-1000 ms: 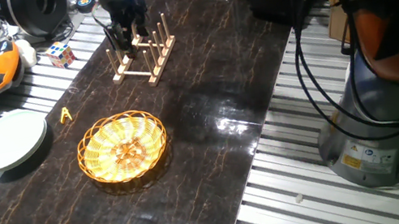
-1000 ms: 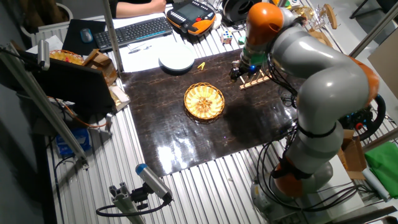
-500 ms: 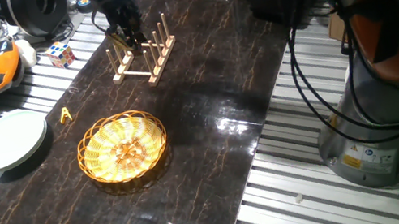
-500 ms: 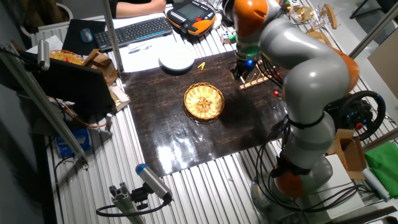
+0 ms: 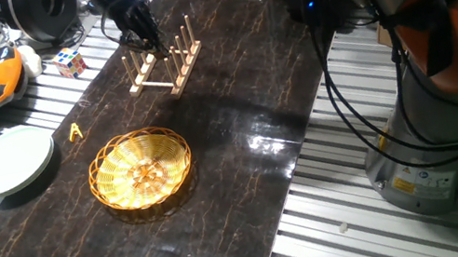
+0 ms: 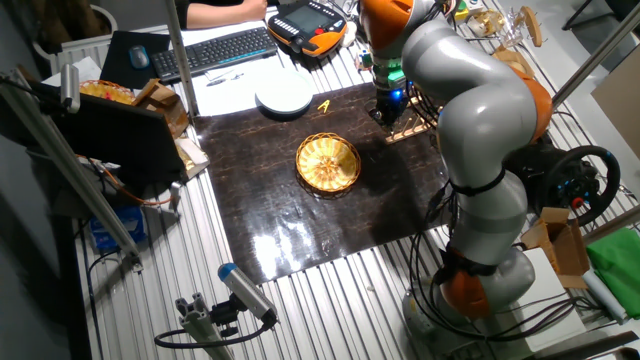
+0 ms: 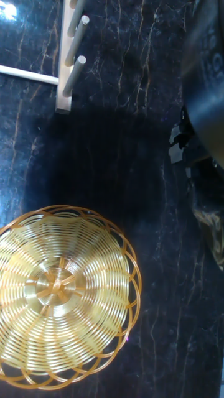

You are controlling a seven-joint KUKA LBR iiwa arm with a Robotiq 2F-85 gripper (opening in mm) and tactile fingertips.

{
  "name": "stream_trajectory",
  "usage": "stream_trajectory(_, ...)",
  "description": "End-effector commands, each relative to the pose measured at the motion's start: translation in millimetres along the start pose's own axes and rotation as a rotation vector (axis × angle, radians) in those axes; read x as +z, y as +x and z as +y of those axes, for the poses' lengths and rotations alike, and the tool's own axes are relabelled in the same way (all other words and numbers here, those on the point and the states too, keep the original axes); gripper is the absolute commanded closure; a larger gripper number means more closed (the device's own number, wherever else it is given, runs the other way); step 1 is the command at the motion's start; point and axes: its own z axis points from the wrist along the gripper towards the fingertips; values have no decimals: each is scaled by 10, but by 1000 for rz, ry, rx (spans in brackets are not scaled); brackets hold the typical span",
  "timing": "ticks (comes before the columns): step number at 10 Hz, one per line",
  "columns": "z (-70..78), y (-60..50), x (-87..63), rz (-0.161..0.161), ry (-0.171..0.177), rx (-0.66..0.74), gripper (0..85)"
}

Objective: Put the dish on the dish rack

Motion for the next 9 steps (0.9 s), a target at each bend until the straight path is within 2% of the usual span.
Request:
stream_trajectory(1, 0, -1, 1, 0, 0, 0, 827)
stream_trajectory(9, 2, 4, 6, -7, 2, -23, 827)
